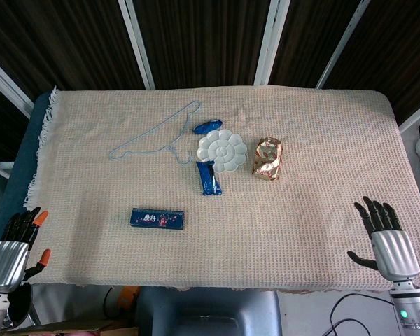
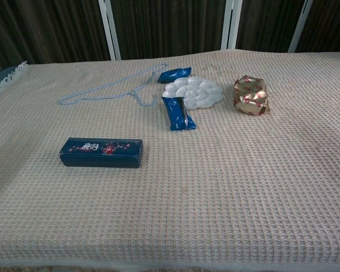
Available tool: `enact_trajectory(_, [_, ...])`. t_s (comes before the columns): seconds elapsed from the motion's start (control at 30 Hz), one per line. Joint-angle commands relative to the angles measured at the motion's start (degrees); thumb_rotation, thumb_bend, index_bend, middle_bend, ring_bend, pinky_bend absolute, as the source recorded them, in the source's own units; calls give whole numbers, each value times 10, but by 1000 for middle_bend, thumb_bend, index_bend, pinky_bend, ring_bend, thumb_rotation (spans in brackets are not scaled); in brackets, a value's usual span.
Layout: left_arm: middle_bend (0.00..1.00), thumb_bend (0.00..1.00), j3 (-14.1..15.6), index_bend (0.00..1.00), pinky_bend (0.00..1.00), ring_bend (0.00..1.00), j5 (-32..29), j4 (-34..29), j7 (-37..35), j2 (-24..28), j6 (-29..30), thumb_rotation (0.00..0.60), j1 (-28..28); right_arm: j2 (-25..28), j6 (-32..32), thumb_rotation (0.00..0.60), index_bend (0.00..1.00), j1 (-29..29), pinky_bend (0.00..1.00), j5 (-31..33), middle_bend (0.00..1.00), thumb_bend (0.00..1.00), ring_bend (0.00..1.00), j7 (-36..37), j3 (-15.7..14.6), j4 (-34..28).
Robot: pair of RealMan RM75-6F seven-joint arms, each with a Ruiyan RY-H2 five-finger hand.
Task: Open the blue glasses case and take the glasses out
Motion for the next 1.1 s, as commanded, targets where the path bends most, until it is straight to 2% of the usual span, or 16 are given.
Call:
enact_trajectory(0.03, [0,381,2,8,0,0,5,2,-3,-2,-1,600,-2,1,-1,600,0,0,0,1,0,176,0,2,0,-2])
enact_trajectory(0.17, [0,378,8,0,0,0,48,16,-28,-17,8,600,-13,7,-1,600,0,-2,0,4,0,176,0,10,0,-5])
enact_trajectory(0.3, [0,377,10,10,0,0,101,36,-61,-60,13,600,-38,13,-1,600,0,-3,0,4,0,176,0,20,0,-6])
enact_trajectory(0.47, [0,376,-5,71,0,0,126,34,-9,-120,-22,600,-81,16,-4,600,0,-1,0,-1,0,176,0,30,-2,-6])
enact_trajectory(0.7, [17,378,-47,179,0,0,76,26,50,-178,-103,600,-137,24,-12,600,0,1,0,6,0,176,0,45,0,-8])
enact_trajectory(0.83, [29,377,-64,193,0,0,36,36,59,-202,-146,600,-164,30,-4,600,0,-2,0,17,0,176,0,65,8,-7])
enact_trajectory(0.97, [30,377,-75,203,0,0,2,47,70,-225,-178,600,-185,31,-10,600,0,0,0,25,0,176,0,68,12,-6])
enact_trajectory(1.1, [35,377,-72,228,0,0,-7,50,79,-239,-194,600,-199,34,-17,600,0,3,0,28,0,176,0,71,13,-7])
